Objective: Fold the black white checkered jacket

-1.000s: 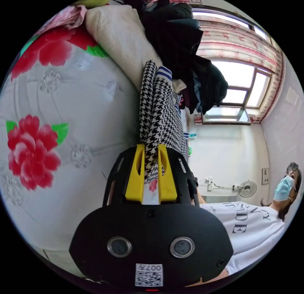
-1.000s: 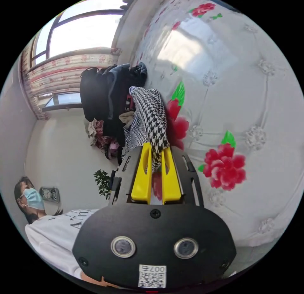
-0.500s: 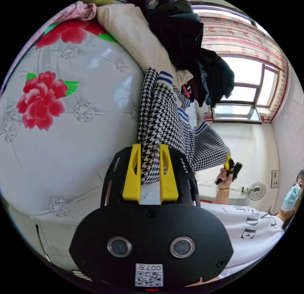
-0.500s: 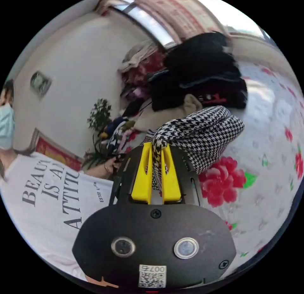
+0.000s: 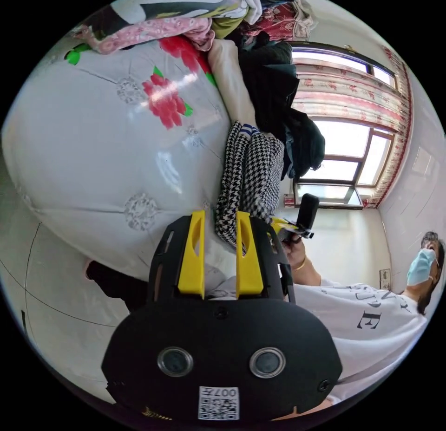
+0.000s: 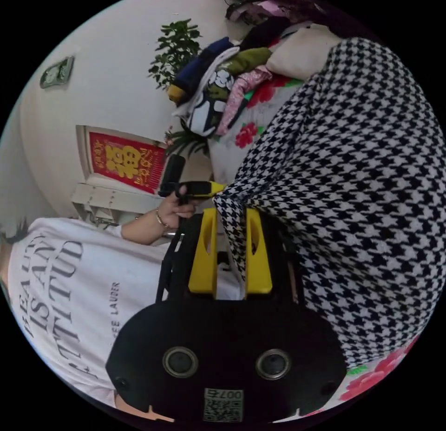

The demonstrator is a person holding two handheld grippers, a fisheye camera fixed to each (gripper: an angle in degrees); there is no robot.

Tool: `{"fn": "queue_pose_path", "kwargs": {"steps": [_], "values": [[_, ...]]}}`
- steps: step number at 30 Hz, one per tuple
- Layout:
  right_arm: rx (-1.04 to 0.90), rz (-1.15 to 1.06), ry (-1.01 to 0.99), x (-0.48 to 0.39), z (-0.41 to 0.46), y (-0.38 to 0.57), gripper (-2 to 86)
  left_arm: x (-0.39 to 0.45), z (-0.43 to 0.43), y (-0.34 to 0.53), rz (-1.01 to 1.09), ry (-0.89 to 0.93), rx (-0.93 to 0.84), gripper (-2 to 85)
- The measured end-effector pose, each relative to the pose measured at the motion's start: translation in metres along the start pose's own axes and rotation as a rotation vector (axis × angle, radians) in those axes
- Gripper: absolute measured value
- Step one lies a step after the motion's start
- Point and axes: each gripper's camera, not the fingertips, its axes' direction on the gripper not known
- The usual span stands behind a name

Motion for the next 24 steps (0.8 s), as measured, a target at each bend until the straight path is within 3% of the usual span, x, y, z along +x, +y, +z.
{"fn": "queue_pose_path", "kwargs": {"steps": [3, 7, 10, 15, 19, 24], "values": [[0.240, -0.037, 0.022, -0.011, -0.072, 0.031, 9.8, 0.002, -0.005, 0.007, 0.031, 0.068, -0.031, 15.8], [0.536, 0.247, 0.169, 0.041, -0.162, 0.096, 12.9, 0.015, 0.014, 0.008, 0.076, 0.115, -0.140, 22.1], [0.662, 0.440, 0.111, 0.088, -0.185, 0.134, 15.1, 0.025, 0.042, 0.002, 0.116, 0.090, -0.245, 23.0], [0.541, 0.545, -0.011, 0.136, -0.139, 0.131, 16.4, 0.027, 0.069, -0.030, 0.134, 0.035, -0.346, 19.0], [0.599, 0.580, -0.081, 0.141, -0.130, 0.148, 13.8, 0.033, 0.085, -0.047, 0.202, -0.010, -0.462, 15.6], [0.668, 0.564, 0.062, 0.104, -0.151, 0.190, 11.4, 0.067, 0.139, -0.060, 0.385, -0.110, -0.711, 13.4]]}}
